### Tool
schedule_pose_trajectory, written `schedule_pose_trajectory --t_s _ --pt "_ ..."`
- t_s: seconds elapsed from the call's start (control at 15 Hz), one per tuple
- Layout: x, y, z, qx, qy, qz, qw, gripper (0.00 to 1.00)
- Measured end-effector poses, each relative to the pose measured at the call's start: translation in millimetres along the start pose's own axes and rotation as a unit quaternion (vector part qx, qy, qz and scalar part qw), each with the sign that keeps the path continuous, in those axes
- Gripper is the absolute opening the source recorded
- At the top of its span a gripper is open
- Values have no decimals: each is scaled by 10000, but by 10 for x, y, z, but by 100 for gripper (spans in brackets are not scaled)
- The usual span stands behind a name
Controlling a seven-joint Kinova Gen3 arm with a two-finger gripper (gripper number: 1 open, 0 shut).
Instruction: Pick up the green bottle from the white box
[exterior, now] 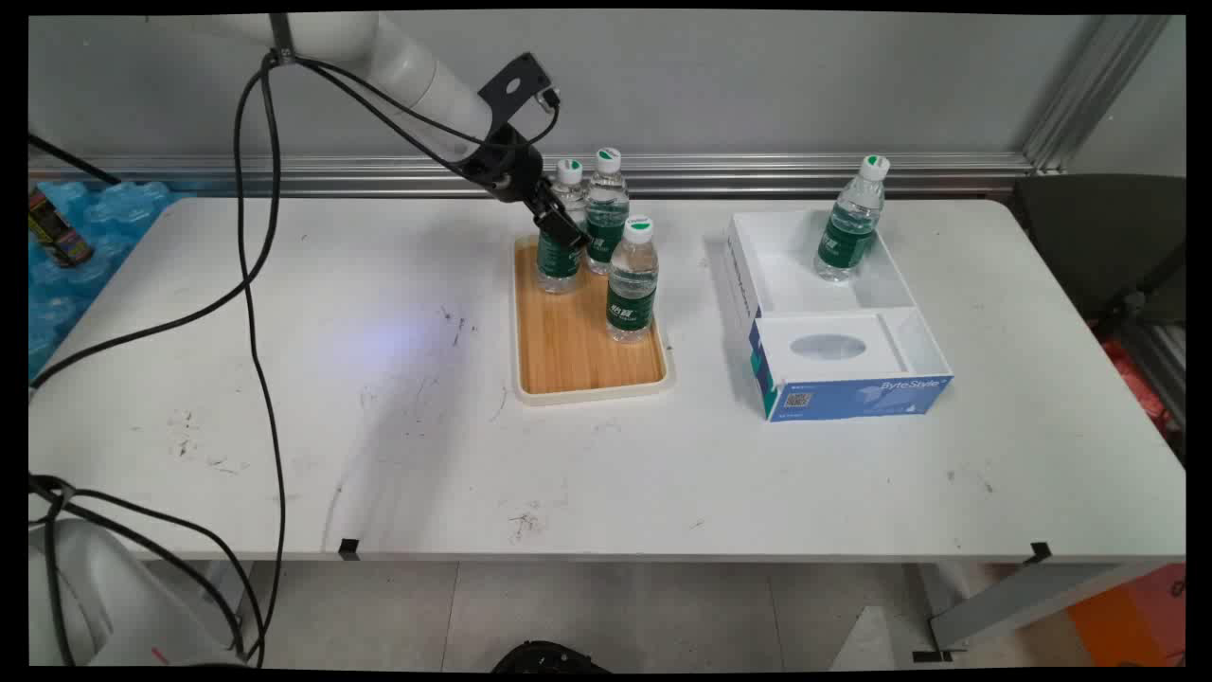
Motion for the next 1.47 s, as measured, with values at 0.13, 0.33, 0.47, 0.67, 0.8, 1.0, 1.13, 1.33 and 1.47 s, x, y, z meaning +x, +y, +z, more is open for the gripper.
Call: schedule_pose_trajectory --t_s 0.13,0.33,0.47,0.67,0.8,1.0,1.13,1.33,1.47 --pt "0 -13 -51 -17 -15 16 10000 100" --pt "9 11 -165 -69 -56 35 10000 100" --pt "43 62 -296 -109 -100 48 9999 100" --pt "111 129 -458 -110 -143 57 9998 100" --pt "189 177 -595 -56 -183 80 9998 100" --pt "388 285 -875 158 -310 186 9992 100" --pt "574 406 -1060 308 -412 247 9984 100" --pt "814 574 -1224 408 -462 245 9978 100" --pt "1057 730 -1306 420 -443 224 9979 100"
